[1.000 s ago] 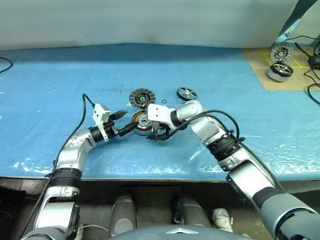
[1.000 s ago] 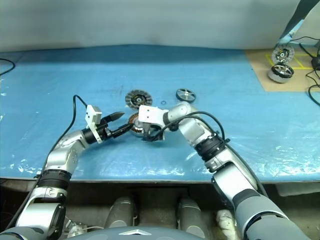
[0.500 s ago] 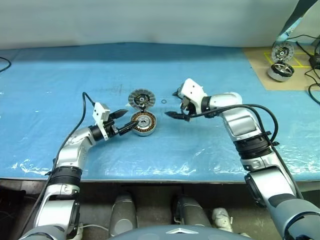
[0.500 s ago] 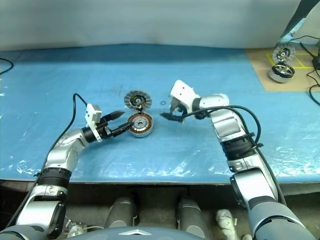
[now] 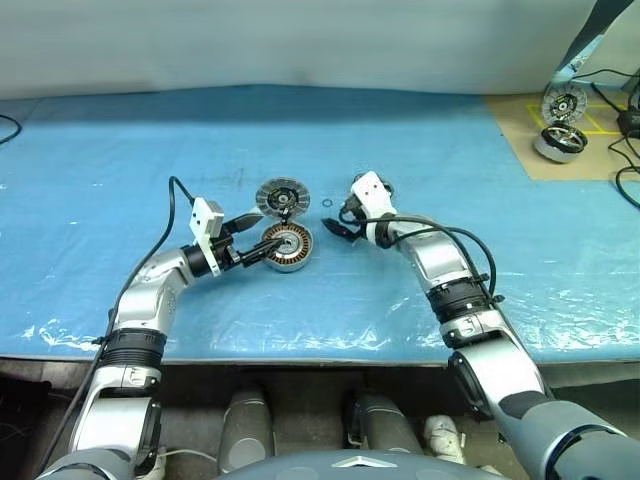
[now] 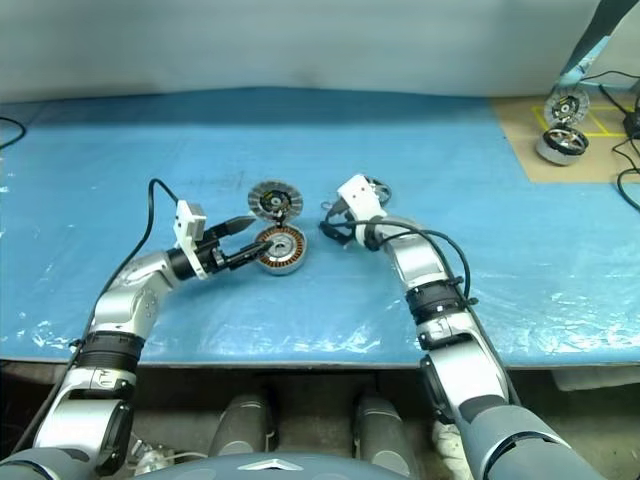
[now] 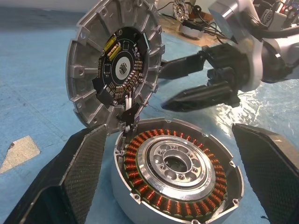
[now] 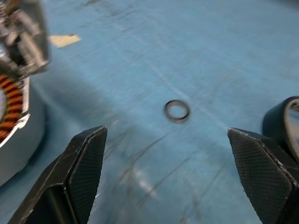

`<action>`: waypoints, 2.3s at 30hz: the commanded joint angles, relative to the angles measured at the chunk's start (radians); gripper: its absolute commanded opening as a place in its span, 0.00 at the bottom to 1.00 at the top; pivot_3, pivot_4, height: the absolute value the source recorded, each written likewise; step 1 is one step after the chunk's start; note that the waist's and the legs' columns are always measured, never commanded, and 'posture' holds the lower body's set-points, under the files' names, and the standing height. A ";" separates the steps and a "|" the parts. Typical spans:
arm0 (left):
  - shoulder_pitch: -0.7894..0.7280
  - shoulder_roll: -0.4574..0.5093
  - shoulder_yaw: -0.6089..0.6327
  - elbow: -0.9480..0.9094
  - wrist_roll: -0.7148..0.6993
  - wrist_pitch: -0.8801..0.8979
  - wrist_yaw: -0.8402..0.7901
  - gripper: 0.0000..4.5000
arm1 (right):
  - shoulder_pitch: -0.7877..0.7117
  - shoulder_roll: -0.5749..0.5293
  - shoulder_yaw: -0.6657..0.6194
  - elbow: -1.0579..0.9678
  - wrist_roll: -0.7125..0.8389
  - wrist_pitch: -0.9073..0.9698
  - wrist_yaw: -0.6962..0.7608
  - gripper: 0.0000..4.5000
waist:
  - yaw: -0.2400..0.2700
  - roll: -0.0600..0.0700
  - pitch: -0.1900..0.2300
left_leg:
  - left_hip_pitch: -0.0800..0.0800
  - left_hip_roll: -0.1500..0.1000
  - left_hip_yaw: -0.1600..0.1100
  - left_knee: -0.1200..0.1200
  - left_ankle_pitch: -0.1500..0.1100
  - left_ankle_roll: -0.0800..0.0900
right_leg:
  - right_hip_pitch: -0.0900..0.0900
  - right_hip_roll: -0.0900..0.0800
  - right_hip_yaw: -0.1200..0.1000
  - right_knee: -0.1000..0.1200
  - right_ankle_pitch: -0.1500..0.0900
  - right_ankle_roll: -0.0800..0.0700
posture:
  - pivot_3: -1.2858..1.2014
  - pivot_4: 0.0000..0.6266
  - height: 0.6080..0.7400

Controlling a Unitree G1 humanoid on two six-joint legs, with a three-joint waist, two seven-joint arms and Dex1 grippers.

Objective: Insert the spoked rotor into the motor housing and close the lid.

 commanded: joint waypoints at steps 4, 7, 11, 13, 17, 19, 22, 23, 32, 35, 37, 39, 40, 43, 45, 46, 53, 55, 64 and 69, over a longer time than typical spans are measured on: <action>-0.004 0.019 0.004 -0.060 -0.014 0.021 -0.004 1.00 | -0.077 0.058 -0.035 0.207 0.016 -0.113 -0.047 0.97 | 0.000 0.000 0.000 | 0.000 0.000 0.000 0.000 0.000 0.000 | 0.000 0.000 0.000 0.000 0.000 0.000 | 0.52 0.24 1.00; -0.005 0.022 0.003 -0.071 -0.014 0.035 -0.002 1.00 | -0.102 0.093 -0.039 0.292 0.014 -0.152 -0.060 0.97 | -0.005 0.000 0.000 | -0.001 0.001 0.001 0.000 0.001 0.002 | -0.001 0.000 -0.001 0.000 0.000 0.000 | 0.52 0.24 1.00; -0.011 0.022 -0.003 -0.078 -0.010 0.049 -0.001 1.00 | -0.157 0.126 -0.057 0.415 0.005 -0.209 -0.132 0.97 | -0.006 0.000 0.000 | 0.000 0.001 0.001 0.000 0.000 0.000 | -0.001 0.000 -0.001 0.002 -0.002 -0.003 | 0.52 0.24 1.00; -0.013 0.020 -0.008 -0.082 -0.008 0.053 0.000 1.00 | -0.182 0.135 -0.068 0.479 0.001 -0.231 -0.168 0.97 | -0.005 0.000 0.000 | 0.000 0.001 0.001 0.001 0.000 0.000 | -0.001 0.000 -0.001 0.002 -0.002 -0.003 | 0.52 0.24 1.00; -0.016 0.017 -0.011 -0.088 -0.008 0.058 0.003 1.00 | -0.207 0.152 -0.066 0.564 -0.013 -0.265 -0.212 0.97 | -0.003 0.000 0.000 | 0.000 0.001 0.001 0.001 0.000 0.000 | 0.000 0.000 0.000 0.002 -0.002 -0.004 | 0.52 0.24 1.00; -0.014 0.017 -0.011 -0.091 -0.007 0.058 0.003 1.00 | -0.214 0.157 -0.067 0.594 -0.019 -0.275 -0.234 0.97 | -0.002 0.000 0.000 | 0.000 0.001 0.001 0.001 0.000 0.000 | 0.000 0.000 -0.001 0.002 -0.002 -0.003 | 0.52 0.24 1.00; -0.007 0.017 -0.012 -0.099 -0.006 0.058 0.004 1.00 | -0.218 0.159 -0.072 0.623 -0.017 -0.278 -0.243 0.97 | -0.002 0.000 0.000 | 0.001 0.001 0.001 0.001 0.000 0.000 | 0.000 0.000 -0.001 0.002 -0.002 -0.003 | 0.52 0.24 1.00; -0.004 0.017 -0.012 -0.102 -0.005 0.058 0.005 1.00 | -0.216 0.159 -0.069 0.627 -0.020 -0.281 -0.242 0.97 | -0.002 0.000 0.000 | 0.001 0.001 0.001 0.002 0.000 0.000 | 0.001 0.000 -0.001 0.002 -0.002 -0.003 | 0.52 0.24 1.00; -0.002 0.014 -0.017 -0.107 -0.003 0.059 0.012 1.00 | -0.206 0.145 -0.059 0.639 -0.038 -0.283 -0.241 0.31 | -0.002 0.000 0.000 | 0.001 0.001 0.001 0.002 0.000 0.000 | 0.001 0.000 -0.001 0.003 -0.002 -0.004 | 0.52 0.24 1.00; -0.008 0.014 -0.018 -0.100 -0.002 0.056 0.011 1.00 | -0.198 0.135 -0.053 0.630 -0.045 -0.280 -0.231 0.12 | -0.002 0.000 0.000 | 0.001 0.001 0.001 0.002 0.000 0.000 | 0.001 0.000 -0.001 0.002 -0.002 -0.004 | 0.52 0.24 1.00; -0.010 0.014 -0.018 -0.098 -0.002 0.055 0.010 1.00 | -0.186 0.125 -0.043 0.609 -0.053 -0.286 -0.215 0.12 | 0.000 0.000 0.000 | 0.001 0.001 0.001 0.002 0.000 0.000 | 0.001 0.000 -0.001 0.002 -0.002 -0.004 | 0.52 0.24 1.00; -0.011 0.013 -0.019 -0.097 -0.002 0.054 0.008 1.00 | -0.169 0.116 -0.031 0.577 -0.058 -0.299 -0.189 0.12 | 0.004 0.000 0.000 | 0.001 0.001 0.001 0.002 0.000 0.000 | 0.001 0.000 -0.001 0.002 -0.002 -0.004 | 0.52 0.24 1.00; -0.011 0.013 -0.019 -0.098 -0.003 0.055 0.007 1.00 | -0.147 0.106 -0.026 0.537 -0.059 -0.305 -0.173 0.12 | 0.006 0.000 0.000 | 0.001 0.001 0.001 0.002 0.000 0.000 | 0.001 0.000 -0.001 0.002 -0.002 -0.004 | 0.52 0.24 1.00; -0.012 0.011 -0.020 -0.100 -0.005 0.057 0.004 1.00 | -0.067 0.069 -0.024 0.379 -0.045 -0.292 -0.128 0.12 | 0.015 0.000 0.000 | 0.000 0.001 0.001 0.001 0.000 0.000 | 0.001 0.000 -0.001 0.000 -0.002 -0.003 | 0.52 0.24 1.00; -0.011 0.012 -0.021 -0.102 -0.008 0.060 0.001 1.00 | 0.003 0.037 -0.023 0.224 -0.032 -0.249 -0.092 0.12 | 0.023 0.000 0.000 | 0.000 0.001 0.001 0.000 0.000 0.000 | 0.001 0.000 -0.001 0.000 -0.001 -0.001 | 0.52 0.24 1.00; -0.011 0.012 -0.022 -0.102 -0.009 0.061 -0.001 1.00 | 0.044 0.019 -0.023 0.128 -0.021 -0.211 -0.068 0.12 | 0.024 0.000 0.000 | 0.000 0.001 0.001 0.000 0.000 0.001 | 0.001 0.000 -0.001 -0.001 0.000 0.000 | 0.52 0.24 1.00; -0.013 0.008 -0.031 -0.102 -0.014 0.071 -0.018 1.00 | 0.249 -0.102 -0.015 -0.431 0.091 0.069 0.122 0.12 | 0.025 0.000 0.000 | 0.000 0.001 0.001 -0.001 0.000 0.000 | 0.001 0.001 -0.001 -0.002 0.001 0.001 | 0.52 0.24 1.00; -0.016 0.006 -0.035 -0.102 -0.019 0.078 -0.024 1.00 | 0.263 -0.130 -0.023 -0.544 0.147 0.153 0.175 0.12 | 0.021 0.000 0.000 | 0.000 0.001 0.001 -0.001 0.000 0.000 | 0.000 0.001 -0.001 -0.002 0.001 0.001 | 0.52 0.24 1.00; 0.001 0.001 -0.043 -0.095 -0.015 0.063 -0.044 1.00 | 0.200 -0.160 0.076 -0.682 0.259 0.309 0.320 0.12 | 0.021 0.000 0.000 | 0.001 0.001 0.001 -0.001 0.000 0.000 | 0.001 0.001 -0.001 -0.002 0.001 0.001 | 0.52 0.24 1.00; 0.038 0.024 -0.066 -0.107 0.028 0.008 -0.061 1.00 | 0.131 -0.105 0.170 -0.545 0.202 0.225 0.320 0.12 | 0.018 0.000 0.000 | 0.001 0.001 0.001 -0.001 0.000 0.000 | 0.001 0.001 0.000 -0.002 0.001 0.001 | 0.52 0.24 1.00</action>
